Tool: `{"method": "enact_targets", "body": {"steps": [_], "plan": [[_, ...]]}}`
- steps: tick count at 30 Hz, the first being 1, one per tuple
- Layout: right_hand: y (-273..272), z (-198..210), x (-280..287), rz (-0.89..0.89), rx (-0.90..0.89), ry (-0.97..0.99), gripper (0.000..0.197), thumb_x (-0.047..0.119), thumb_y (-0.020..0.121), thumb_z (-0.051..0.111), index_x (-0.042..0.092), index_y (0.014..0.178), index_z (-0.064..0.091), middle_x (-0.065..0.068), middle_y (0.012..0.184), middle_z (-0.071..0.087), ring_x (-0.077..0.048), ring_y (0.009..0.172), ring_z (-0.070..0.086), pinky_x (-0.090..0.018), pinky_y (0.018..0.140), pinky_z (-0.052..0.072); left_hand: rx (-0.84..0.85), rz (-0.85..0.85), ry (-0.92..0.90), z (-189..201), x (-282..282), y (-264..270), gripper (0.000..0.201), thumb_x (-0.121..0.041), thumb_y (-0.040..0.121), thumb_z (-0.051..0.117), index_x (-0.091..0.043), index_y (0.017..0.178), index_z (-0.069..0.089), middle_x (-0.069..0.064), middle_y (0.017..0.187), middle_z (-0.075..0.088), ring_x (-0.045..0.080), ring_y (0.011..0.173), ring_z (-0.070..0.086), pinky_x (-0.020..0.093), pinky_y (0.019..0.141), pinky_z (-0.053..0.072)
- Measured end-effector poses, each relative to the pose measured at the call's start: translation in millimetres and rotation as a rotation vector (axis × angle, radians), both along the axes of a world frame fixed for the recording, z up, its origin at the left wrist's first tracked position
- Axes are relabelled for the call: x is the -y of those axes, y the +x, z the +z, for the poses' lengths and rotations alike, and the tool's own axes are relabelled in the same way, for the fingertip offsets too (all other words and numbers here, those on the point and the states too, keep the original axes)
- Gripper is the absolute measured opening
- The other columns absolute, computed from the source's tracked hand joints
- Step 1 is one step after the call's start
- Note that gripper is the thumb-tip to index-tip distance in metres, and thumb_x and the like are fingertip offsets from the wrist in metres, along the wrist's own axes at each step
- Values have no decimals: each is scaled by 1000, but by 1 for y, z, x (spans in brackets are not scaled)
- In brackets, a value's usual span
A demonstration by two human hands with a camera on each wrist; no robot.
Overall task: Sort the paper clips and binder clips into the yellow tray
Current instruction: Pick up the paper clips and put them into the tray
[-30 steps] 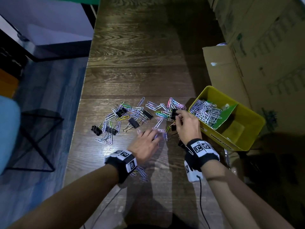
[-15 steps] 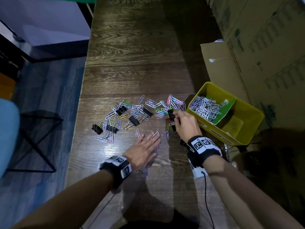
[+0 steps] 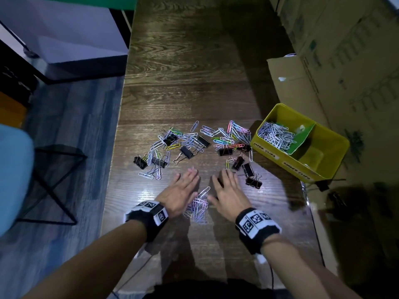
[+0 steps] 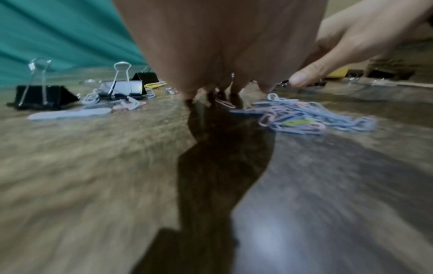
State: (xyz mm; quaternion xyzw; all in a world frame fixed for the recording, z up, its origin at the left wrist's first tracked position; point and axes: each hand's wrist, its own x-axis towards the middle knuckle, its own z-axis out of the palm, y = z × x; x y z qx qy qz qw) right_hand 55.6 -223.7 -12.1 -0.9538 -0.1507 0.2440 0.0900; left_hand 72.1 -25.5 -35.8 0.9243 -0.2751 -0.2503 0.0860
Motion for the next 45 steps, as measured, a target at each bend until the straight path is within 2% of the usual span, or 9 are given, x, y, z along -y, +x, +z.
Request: {"method": "enact_targets", "body": {"steps": [3, 8, 13, 20, 25, 31, 36, 40, 45], "plan": [[-30, -3, -10, 125, 56, 103, 59, 32, 98, 39, 8, 148, 20, -22, 155, 14, -35, 145, 9, -45, 114, -6, 82, -134, -137, -4, -12, -26, 53, -35, 95, 22, -10, 139, 38, 8, 149, 34, 20, 139, 27, 52, 110, 28], [-47, -10, -11, 67, 60, 281, 70, 39, 90, 56, 17, 147, 23, -12, 155, 19, -31, 144, 17, -51, 118, 15, 66, 44, -455, 8, -37, -44, 49, -37, 92, 44, -24, 139, 36, 2, 147, 34, 15, 131, 38, 33, 107, 37], [-31, -1, -24, -12, -5, 27, 119, 72, 66, 63, 17, 149, -2, -10, 157, 5, -30, 143, 8, -49, 114, 14, 70, 162, -17, 21, -20, -36, 95, -65, 68, 62, -28, 145, 18, 10, 149, 24, 30, 120, 38, 46, 100, 40], [-42, 4, -37, -94, -103, 185, 64, 26, 85, 66, 11, 141, 37, -10, 136, 39, -28, 124, 42, -36, 103, 38, 8, 127, 22, 25, 11, -39, 54, -28, 85, 59, -17, 135, 43, 6, 136, 38, 30, 117, 38, 36, 101, 33], [-44, 6, -29, -255, -101, 325, 33, 13, 87, 62, 9, 120, 59, -10, 122, 57, -22, 106, 56, -24, 88, 40, -52, 187, -237, 30, 8, -39, 36, -17, 76, 63, -11, 111, 66, 10, 111, 61, 28, 103, 56, 29, 88, 40], [-45, 4, -22, -295, -101, 310, 24, 7, 90, 58, 12, 112, 68, -13, 104, 69, -27, 93, 64, -36, 89, 51, -17, 383, -381, 23, 1, -37, 22, -6, 73, 67, -15, 92, 74, 5, 90, 73, 22, 85, 66, 19, 79, 43], [-40, 12, 1, -514, -135, 453, 21, 21, 90, 63, 18, 108, 71, -10, 99, 68, -25, 91, 62, -27, 88, 48, -189, 629, -450, 24, 1, -28, 16, -5, 75, 72, -12, 89, 75, 3, 78, 73, -7, 59, 60, 9, 64, 45], [-28, 28, 23, -756, -106, 700, 17, 19, 81, 74, 15, 96, 75, -3, 93, 73, -14, 85, 65, -31, 86, 53, -498, 900, -700, 30, 1, -13, 21, 9, 72, 71, -11, 77, 72, -3, 60, 69, 5, 53, 62, 19, 58, 51], [-7, 59, 61, -938, -18, 1013, 14, 13, 74, 78, 18, 87, 76, 4, 92, 74, -12, 88, 69, -38, 87, 55, -594, 924, -885, 64, 30, 26, 19, 12, 73, 67, -1, 88, 69, 5, 71, 73, 14, 65, 68, 24, 66, 57]]}}
